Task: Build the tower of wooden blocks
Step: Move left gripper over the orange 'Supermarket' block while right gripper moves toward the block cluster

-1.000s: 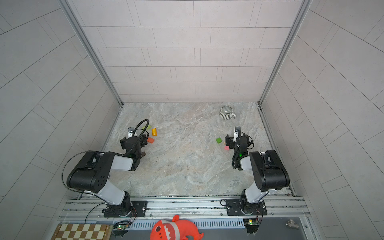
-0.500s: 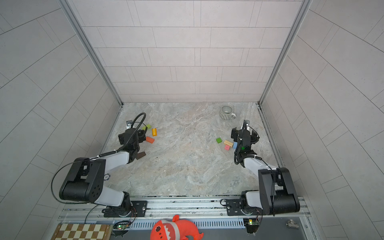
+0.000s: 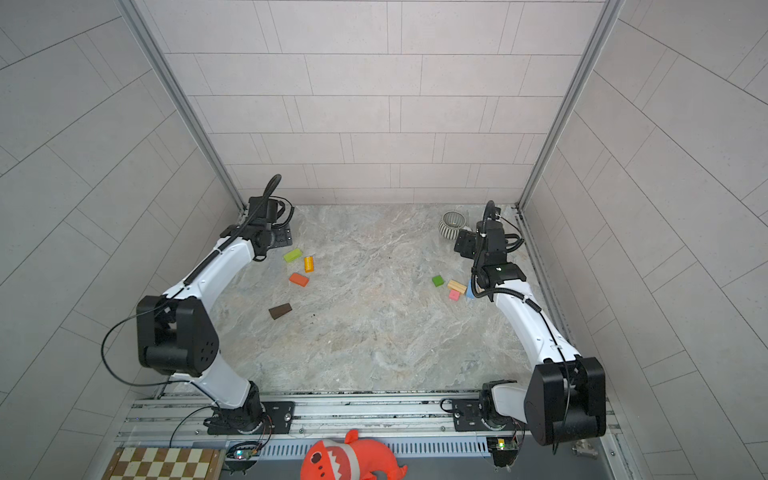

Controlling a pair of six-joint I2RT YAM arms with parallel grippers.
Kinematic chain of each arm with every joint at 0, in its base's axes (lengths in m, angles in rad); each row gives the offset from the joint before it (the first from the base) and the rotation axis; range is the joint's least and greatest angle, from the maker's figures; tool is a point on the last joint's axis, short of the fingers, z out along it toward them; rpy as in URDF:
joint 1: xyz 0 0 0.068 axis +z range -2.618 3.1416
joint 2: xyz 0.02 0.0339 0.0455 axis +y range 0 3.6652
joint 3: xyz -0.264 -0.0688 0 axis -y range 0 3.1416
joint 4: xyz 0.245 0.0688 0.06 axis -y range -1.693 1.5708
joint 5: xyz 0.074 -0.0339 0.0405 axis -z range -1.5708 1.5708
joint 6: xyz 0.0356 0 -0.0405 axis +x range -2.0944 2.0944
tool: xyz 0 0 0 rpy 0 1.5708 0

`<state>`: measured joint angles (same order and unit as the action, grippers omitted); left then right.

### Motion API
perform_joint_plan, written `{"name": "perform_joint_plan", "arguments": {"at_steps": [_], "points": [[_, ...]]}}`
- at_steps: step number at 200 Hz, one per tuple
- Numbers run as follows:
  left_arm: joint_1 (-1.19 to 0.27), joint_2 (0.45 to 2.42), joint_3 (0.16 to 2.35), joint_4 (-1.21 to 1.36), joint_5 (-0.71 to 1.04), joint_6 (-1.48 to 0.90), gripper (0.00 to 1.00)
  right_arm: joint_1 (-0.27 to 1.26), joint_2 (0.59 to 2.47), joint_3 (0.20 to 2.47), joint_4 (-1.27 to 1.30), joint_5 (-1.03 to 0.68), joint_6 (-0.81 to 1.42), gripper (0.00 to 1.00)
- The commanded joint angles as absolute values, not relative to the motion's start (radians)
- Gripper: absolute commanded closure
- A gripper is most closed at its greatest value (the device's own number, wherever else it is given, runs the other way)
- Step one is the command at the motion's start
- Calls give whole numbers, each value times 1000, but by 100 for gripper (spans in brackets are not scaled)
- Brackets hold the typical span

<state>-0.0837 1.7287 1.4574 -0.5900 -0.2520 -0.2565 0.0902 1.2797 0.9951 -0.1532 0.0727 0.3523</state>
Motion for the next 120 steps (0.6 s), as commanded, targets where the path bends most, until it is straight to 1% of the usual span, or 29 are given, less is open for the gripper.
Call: {"name": "perform_joint_plan", "arguments": {"at_steps": [1, 15, 29, 46, 58, 93, 105, 112, 120], "points": [[-83, 1837, 1570, -842, -168, -282, 24, 130, 1319, 1041, -252, 13, 375, 17], [-83, 1899, 1624, -857, -118, -254, 29, 156, 1358, 1073, -256, 0, 370, 21], [-84, 1947, 1659, -861, -67, -236, 37, 173, 1399, 1107, -262, -13, 365, 23], [-83, 1996, 1687, -863, -23, -235, 45, 187, 1440, 1133, -262, -29, 366, 26], [-85, 2024, 1700, -861, 2, -238, 49, 196, 1464, 1148, -260, -34, 368, 27], [-90, 2059, 1703, -833, 46, -257, 49, 215, 1520, 1176, -255, -49, 368, 28], [-94, 2061, 1700, -826, 64, -259, 45, 217, 1534, 1180, -252, -57, 367, 28], [-94, 2065, 1700, -821, 84, -261, 41, 217, 1541, 1181, -250, -61, 366, 26], [-94, 2073, 1705, -819, 110, -259, 39, 217, 1548, 1182, -249, -61, 365, 24]]}}
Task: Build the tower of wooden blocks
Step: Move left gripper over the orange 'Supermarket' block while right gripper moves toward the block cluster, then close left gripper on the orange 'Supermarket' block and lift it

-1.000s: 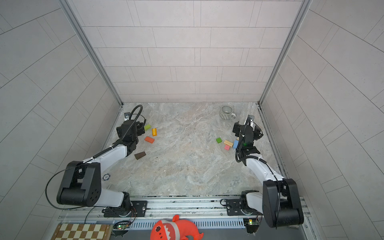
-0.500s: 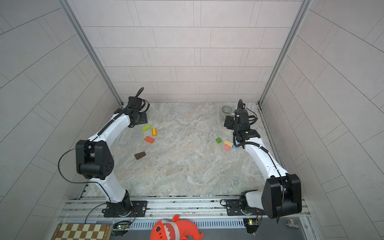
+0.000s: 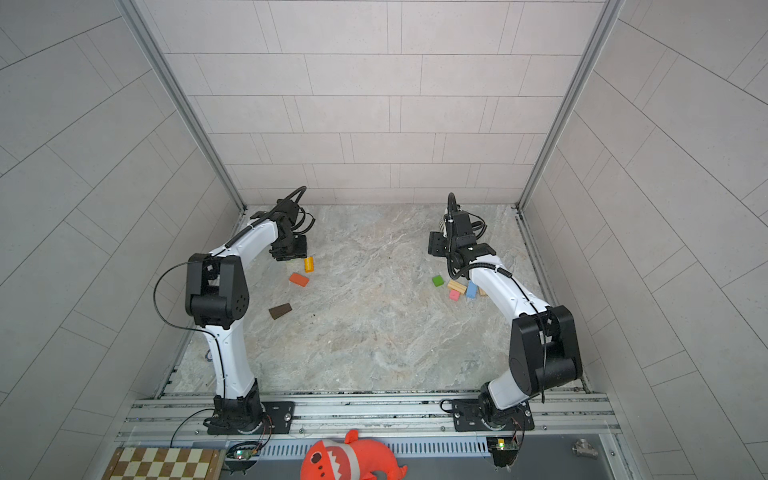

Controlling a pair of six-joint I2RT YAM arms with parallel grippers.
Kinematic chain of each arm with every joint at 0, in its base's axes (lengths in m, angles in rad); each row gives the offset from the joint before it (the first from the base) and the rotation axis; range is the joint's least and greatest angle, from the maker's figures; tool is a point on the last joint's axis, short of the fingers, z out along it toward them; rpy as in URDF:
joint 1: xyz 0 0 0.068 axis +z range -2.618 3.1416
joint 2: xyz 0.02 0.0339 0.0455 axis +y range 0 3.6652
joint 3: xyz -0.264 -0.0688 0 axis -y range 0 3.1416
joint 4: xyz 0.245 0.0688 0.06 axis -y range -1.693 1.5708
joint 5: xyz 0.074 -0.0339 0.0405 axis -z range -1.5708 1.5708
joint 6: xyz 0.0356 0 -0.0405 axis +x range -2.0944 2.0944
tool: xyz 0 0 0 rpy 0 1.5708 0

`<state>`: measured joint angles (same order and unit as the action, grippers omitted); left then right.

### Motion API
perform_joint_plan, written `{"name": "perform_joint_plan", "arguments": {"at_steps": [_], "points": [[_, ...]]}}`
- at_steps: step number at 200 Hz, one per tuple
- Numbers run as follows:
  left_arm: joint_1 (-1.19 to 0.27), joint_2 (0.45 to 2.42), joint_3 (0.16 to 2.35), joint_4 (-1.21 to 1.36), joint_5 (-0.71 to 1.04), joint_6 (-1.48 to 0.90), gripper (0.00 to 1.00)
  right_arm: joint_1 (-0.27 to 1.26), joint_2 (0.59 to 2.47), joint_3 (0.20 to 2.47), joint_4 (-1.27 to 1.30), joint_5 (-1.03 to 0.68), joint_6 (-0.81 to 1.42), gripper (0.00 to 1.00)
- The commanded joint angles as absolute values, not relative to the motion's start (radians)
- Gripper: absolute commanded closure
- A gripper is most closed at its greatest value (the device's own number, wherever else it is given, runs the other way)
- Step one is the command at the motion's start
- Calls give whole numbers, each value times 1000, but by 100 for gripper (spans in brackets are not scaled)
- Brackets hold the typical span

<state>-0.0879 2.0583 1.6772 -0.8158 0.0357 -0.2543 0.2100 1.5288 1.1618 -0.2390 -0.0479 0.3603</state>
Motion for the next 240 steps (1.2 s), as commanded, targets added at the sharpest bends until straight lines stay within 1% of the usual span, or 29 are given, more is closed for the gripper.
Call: {"name": "perform_joint_plan", "arguments": {"at_steps": [1, 28, 42, 67, 141, 221, 240], "points": [[-94, 2074, 1705, -819, 111, -258, 39, 216, 1549, 1182, -249, -61, 365, 24], [-94, 2103, 1725, -829, 136, -255, 39, 217, 1558, 1175, -245, -64, 363, 24], [-95, 2118, 1734, -839, 144, -256, 40, 216, 1559, 1173, -245, -64, 360, 24], [-95, 2143, 1748, -859, 136, -264, 43, 216, 1557, 1173, -246, -61, 359, 24], [-97, 2193, 1781, -861, 140, -276, 45, 216, 1562, 1162, -240, -60, 357, 24], [-107, 2249, 1829, -889, 96, -288, 47, 210, 1565, 1151, -236, -46, 350, 23], [-110, 2259, 1830, -889, 92, -294, 50, 210, 1566, 1151, -235, -46, 350, 23]]}}
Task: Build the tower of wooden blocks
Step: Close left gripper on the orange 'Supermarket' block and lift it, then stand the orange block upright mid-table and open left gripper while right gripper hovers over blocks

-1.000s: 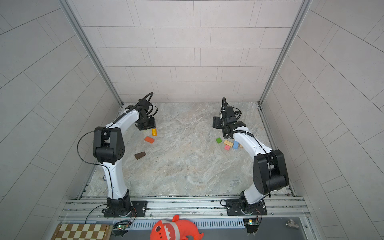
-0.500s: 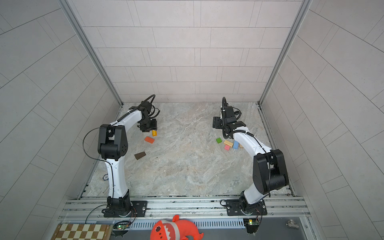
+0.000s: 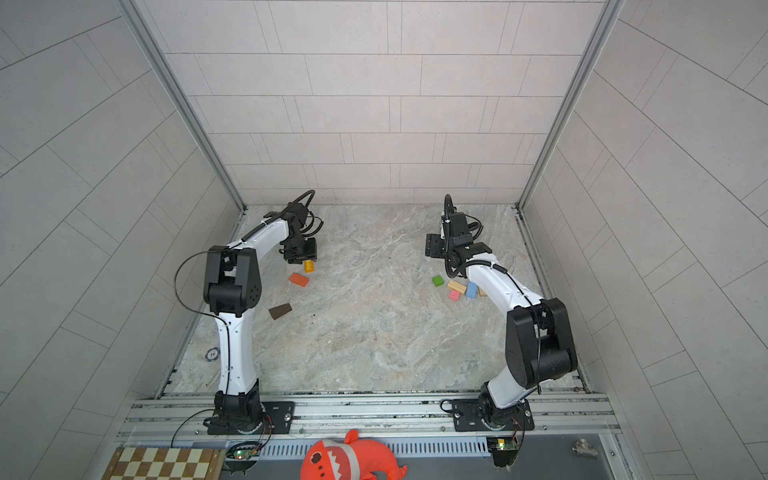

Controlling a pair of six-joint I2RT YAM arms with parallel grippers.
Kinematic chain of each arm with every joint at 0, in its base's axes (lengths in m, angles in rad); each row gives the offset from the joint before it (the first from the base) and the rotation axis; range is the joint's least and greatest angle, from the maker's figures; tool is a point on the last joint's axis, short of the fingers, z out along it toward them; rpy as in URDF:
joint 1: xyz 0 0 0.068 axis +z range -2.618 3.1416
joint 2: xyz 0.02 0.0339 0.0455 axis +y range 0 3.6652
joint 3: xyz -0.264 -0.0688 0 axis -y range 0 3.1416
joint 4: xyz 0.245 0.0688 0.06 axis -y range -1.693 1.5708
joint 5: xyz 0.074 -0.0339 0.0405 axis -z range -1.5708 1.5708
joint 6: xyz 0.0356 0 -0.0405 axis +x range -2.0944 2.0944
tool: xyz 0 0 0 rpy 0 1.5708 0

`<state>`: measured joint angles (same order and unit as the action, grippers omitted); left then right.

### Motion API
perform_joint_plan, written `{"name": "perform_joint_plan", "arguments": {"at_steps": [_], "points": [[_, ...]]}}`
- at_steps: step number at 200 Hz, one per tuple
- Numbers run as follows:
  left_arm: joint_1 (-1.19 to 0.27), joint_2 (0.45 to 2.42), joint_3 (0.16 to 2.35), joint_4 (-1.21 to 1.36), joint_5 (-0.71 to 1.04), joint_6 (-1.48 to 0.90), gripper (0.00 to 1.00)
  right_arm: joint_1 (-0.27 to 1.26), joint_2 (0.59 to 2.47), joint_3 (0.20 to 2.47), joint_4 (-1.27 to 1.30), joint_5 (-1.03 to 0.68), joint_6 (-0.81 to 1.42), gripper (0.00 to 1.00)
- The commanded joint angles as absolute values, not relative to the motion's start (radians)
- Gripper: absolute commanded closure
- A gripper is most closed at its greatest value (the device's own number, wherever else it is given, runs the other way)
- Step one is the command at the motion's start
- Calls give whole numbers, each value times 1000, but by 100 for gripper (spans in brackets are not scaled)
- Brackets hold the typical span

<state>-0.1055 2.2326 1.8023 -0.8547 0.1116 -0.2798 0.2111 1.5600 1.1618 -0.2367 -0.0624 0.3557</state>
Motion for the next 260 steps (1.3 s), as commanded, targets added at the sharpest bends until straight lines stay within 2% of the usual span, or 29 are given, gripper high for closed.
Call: {"name": "perform_joint_plan", "arguments": {"at_steps": [1, 90, 155, 210, 260], "points": [[-111, 2259, 1830, -889, 92, -295, 50, 210, 1566, 1152, -235, -46, 349, 23], [-120, 2236, 1822, -908, 67, -302, 66, 206, 1539, 1141, -244, -45, 356, 23], [-166, 2143, 1787, -926, 52, -325, 66, 203, 1450, 1094, -255, -23, 395, 24], [-261, 2075, 1726, -931, 36, -420, 67, 167, 1311, 928, -249, 22, 502, 24], [-406, 2063, 1713, -937, 0, -530, 67, 165, 1139, 723, -187, 60, 527, 27]]}}
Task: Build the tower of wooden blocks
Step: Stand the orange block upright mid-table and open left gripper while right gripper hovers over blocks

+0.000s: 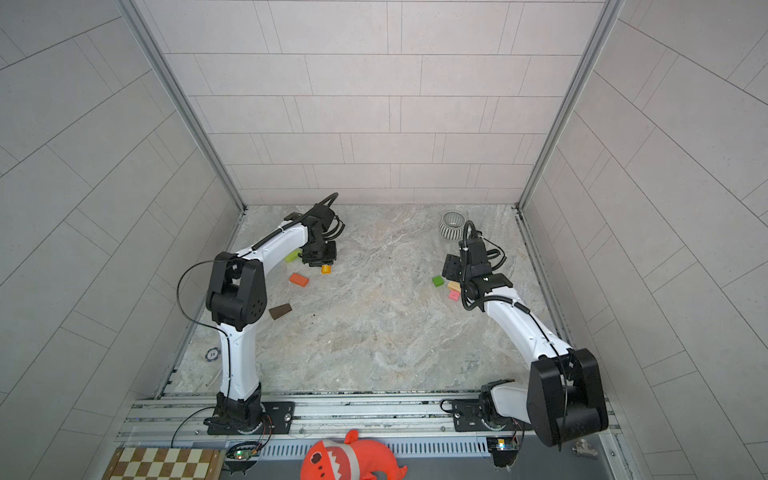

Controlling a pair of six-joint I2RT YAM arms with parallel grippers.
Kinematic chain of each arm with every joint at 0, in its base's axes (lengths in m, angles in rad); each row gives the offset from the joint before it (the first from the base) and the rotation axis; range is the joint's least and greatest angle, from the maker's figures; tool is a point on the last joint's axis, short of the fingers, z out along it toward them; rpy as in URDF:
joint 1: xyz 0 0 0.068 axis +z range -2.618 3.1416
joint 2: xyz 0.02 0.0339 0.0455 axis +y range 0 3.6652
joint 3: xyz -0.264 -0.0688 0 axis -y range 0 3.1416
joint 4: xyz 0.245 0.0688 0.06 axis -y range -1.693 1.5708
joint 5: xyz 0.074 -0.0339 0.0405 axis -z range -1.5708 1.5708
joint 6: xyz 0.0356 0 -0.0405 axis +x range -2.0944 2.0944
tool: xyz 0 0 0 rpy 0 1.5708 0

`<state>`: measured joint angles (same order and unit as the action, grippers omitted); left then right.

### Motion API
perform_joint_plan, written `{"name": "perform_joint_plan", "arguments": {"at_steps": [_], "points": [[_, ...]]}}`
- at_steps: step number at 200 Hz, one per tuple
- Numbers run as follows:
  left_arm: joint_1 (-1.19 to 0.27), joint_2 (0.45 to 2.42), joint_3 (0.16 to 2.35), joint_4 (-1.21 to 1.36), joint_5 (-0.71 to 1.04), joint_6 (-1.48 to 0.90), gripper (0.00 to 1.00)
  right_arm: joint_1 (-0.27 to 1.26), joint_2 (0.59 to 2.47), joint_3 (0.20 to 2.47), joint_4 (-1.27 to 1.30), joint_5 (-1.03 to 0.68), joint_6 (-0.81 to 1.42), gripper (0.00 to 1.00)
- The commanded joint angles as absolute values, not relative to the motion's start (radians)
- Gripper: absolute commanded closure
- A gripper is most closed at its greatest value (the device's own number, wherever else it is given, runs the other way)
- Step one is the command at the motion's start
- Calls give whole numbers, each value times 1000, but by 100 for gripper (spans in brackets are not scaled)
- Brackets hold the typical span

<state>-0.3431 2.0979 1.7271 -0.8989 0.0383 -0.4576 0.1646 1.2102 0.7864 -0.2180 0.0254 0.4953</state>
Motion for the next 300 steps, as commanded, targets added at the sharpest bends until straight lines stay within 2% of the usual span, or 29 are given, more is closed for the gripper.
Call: {"name": "perform_joint_plan", "arguments": {"at_steps": [1, 53, 119, 157, 188, 221, 238, 279, 300], "points": [[-408, 2063, 1712, -938, -1, -532, 67, 164, 1135, 721, -187, 60, 526, 27], [-524, 2071, 1638, -885, -41, -621, 67, 163, 1032, 636, -213, 31, 517, 27], [-581, 2103, 1585, -833, -51, -676, 66, 165, 1024, 598, -214, -5, 528, 27], [-588, 2129, 1596, -823, -42, -679, 57, 164, 1025, 592, -212, -10, 520, 27], [-588, 2137, 1610, -838, -49, -666, 54, 163, 1023, 589, -212, -2, 516, 27], [-588, 2093, 1606, -837, -42, -646, 42, 164, 1027, 599, -221, -6, 501, 27], [-587, 2046, 1590, -844, -56, -612, 25, 163, 1038, 613, -248, -1, 502, 27], [-584, 1884, 1477, -852, -107, -543, 1, 165, 1055, 689, -334, -9, 483, 36], [-595, 1765, 1346, -788, -120, -544, 0, 163, 1086, 725, -376, -8, 454, 37]]}}
